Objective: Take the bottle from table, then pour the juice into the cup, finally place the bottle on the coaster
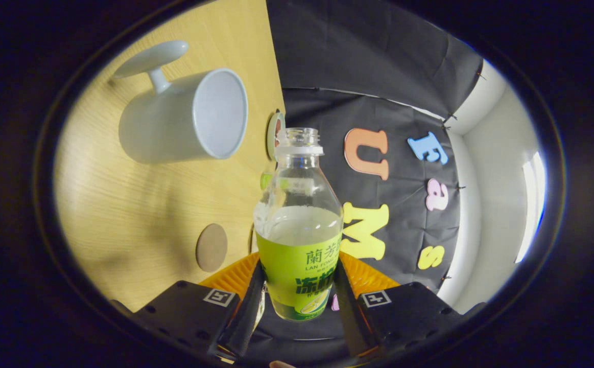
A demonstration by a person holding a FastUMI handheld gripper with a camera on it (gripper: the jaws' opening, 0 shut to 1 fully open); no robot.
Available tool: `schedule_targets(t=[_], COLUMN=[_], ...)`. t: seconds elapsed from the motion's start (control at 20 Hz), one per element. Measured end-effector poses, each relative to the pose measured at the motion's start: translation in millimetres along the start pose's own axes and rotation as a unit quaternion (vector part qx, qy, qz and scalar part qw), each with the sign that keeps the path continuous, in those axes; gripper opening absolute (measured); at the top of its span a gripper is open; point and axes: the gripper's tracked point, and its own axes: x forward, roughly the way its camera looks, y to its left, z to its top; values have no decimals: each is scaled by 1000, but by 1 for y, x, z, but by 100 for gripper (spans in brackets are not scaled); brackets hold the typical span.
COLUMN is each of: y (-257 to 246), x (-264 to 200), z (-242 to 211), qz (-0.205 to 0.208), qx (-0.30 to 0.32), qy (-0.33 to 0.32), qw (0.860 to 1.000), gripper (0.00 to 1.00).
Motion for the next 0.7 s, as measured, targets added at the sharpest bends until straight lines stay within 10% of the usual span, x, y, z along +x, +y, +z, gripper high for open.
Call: schedule_targets(t=[0.7], y=[-4], x=[4], z=[4], qz=[-18], qx=[-71], qy=[-4], qw=[997], gripper=[75])
